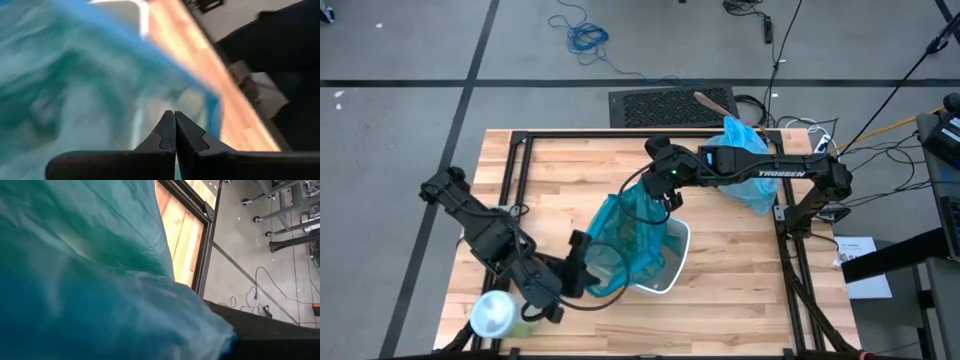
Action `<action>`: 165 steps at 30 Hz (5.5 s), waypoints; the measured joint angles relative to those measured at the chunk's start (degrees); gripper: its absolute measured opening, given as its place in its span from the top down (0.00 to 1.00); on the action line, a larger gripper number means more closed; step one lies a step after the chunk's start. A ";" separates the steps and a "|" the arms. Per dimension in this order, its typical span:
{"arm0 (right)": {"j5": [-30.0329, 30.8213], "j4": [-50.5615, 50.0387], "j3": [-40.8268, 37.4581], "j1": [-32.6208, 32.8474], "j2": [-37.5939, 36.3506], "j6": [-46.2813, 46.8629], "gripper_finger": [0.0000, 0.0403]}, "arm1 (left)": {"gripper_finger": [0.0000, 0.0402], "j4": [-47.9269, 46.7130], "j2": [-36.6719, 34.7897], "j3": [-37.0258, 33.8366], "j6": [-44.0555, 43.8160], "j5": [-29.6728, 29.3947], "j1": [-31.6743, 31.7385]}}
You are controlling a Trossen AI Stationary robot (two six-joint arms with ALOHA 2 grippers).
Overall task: Place trash/remove bag and relplace
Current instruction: Insert the blue trash bag into the trash bin
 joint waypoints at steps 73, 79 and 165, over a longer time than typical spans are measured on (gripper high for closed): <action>0.23 -15.44 11.87 7.69 -5.38 13.57 0.34 | 1.00 -15.10 0.00 1.50 -18.69 -19.01 -6.35; -0.82 -16.14 15.48 13.49 -5.34 17.01 0.34 | 1.00 -15.08 0.00 1.50 -18.92 -19.05 -5.95; 1.96 -18.46 15.74 39.04 6.29 32.00 1.00 | 1.00 29.94 -3.74 -13.21 14.72 12.99 22.40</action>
